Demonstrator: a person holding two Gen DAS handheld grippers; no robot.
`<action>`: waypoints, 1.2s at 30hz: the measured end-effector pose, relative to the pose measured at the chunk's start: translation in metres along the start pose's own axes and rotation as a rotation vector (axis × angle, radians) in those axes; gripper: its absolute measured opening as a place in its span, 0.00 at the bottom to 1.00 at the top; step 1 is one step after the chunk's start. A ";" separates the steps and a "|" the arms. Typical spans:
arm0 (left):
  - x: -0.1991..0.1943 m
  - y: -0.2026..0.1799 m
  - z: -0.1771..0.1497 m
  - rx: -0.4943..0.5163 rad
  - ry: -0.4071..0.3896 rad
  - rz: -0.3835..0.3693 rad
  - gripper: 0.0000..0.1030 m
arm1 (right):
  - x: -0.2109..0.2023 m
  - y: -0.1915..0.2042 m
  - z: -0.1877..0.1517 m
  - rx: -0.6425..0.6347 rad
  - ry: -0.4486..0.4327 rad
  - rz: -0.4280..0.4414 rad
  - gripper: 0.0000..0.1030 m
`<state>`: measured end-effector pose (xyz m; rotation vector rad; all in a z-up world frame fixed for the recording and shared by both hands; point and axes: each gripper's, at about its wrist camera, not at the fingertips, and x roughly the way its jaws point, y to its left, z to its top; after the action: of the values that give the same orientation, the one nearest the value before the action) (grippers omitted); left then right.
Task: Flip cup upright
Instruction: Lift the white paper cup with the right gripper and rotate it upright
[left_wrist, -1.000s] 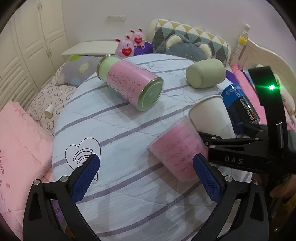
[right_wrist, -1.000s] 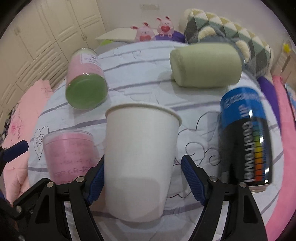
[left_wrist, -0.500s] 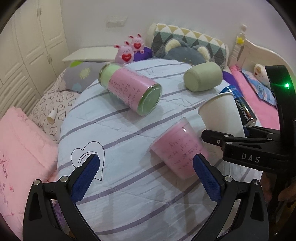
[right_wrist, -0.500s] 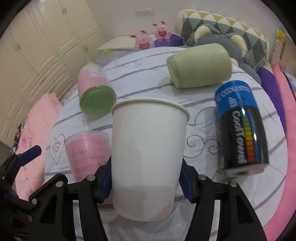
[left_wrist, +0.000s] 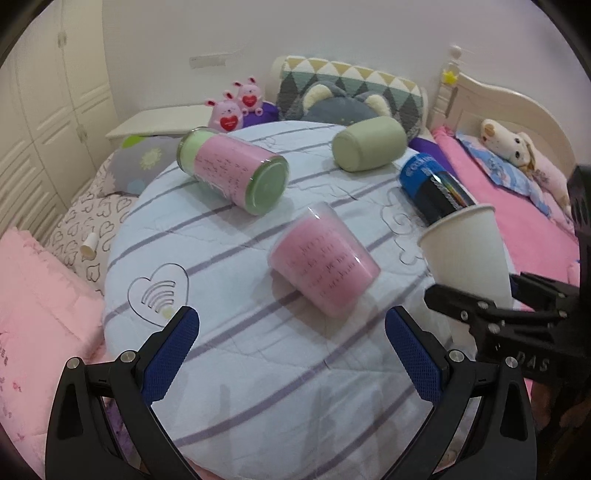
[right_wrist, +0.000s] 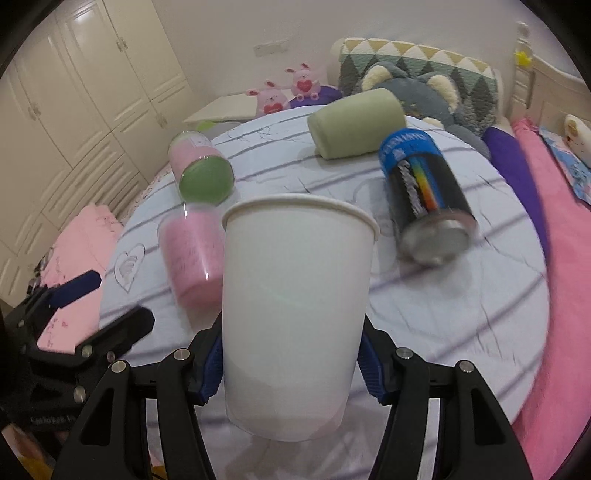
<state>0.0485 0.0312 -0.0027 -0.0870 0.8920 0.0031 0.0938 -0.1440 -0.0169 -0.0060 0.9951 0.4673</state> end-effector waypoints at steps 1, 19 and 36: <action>-0.001 -0.001 -0.003 0.007 -0.004 -0.001 0.99 | -0.003 0.000 -0.005 0.009 -0.005 -0.004 0.60; 0.007 -0.019 -0.029 0.213 0.063 -0.086 0.99 | -0.033 0.008 -0.070 0.202 -0.058 -0.114 0.60; 0.019 -0.014 -0.022 0.258 0.095 -0.065 0.99 | -0.030 0.007 -0.064 0.232 -0.066 -0.168 0.80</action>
<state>0.0437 0.0145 -0.0305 0.1254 0.9769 -0.1773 0.0260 -0.1629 -0.0263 0.1321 0.9703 0.1958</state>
